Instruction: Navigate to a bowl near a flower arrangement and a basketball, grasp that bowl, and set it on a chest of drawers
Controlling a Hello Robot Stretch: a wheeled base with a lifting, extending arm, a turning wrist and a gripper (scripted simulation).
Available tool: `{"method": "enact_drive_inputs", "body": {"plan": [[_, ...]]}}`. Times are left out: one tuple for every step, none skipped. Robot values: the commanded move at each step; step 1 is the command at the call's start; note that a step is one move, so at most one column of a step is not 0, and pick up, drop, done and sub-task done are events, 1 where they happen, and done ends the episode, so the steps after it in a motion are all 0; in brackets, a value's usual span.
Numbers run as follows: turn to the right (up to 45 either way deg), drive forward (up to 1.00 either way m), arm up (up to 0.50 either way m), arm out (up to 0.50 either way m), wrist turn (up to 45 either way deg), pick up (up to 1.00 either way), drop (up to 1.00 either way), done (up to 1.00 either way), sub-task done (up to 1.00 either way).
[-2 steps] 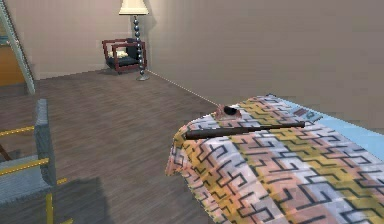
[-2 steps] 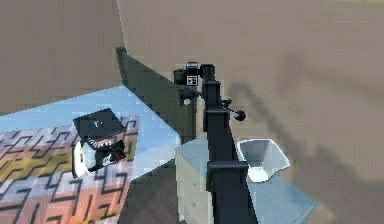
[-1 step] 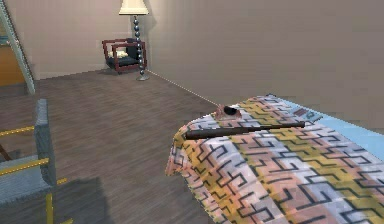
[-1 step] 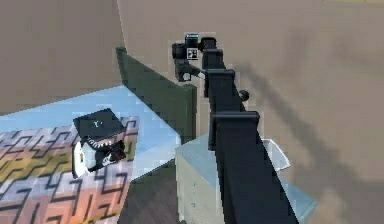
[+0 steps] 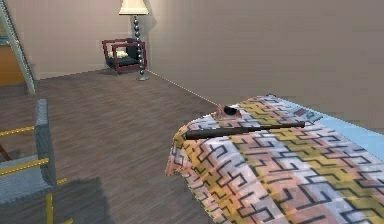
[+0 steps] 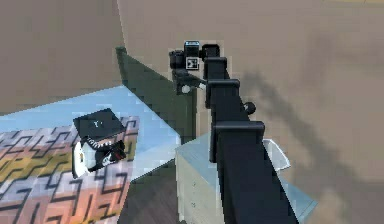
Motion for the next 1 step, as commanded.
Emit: {"method": "enact_drive_inputs", "body": {"plan": [[0.0, 0.0, 0.0, 0.0, 0.0, 0.0, 0.0, 1.0, 0.0]]}}
